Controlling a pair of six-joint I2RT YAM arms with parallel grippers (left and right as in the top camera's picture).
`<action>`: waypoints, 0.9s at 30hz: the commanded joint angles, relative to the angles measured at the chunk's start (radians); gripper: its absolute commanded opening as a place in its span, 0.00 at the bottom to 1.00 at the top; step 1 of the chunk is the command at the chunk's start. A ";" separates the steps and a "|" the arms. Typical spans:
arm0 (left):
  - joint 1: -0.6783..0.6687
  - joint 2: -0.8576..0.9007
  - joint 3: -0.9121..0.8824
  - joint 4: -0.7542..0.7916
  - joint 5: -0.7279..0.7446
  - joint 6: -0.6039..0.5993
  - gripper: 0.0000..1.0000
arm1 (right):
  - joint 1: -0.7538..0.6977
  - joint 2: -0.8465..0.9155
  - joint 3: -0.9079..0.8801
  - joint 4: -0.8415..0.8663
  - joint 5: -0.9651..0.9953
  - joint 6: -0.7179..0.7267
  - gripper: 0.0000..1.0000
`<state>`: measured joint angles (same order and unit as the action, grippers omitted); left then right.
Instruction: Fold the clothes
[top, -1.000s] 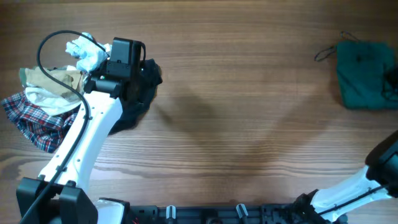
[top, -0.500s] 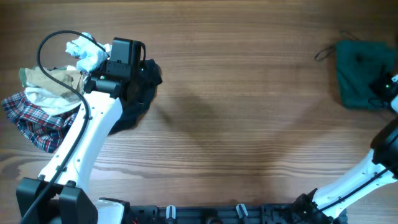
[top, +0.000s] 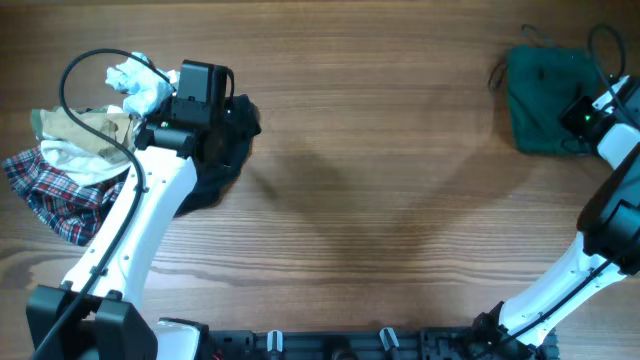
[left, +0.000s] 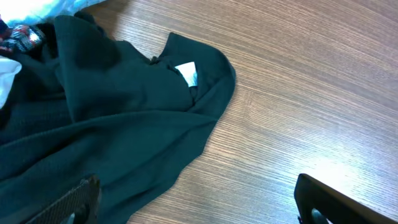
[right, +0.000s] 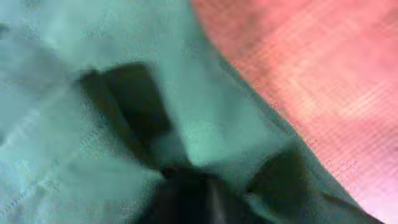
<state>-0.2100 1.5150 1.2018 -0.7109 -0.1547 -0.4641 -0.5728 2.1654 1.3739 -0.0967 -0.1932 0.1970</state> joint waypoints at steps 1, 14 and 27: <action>0.005 0.007 0.012 0.004 0.004 0.016 1.00 | 0.001 -0.073 0.087 -0.070 -0.014 -0.007 0.52; 0.005 -0.135 0.018 0.053 0.035 0.069 1.00 | 0.002 -0.501 0.286 -0.394 -0.014 0.015 1.00; 0.005 -0.575 0.018 0.006 0.057 0.251 1.00 | 0.002 -0.500 0.286 -0.511 -0.014 0.015 0.99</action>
<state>-0.2100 0.9382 1.2110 -0.6926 -0.1127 -0.2398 -0.5728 1.6596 1.6573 -0.6071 -0.2016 0.2077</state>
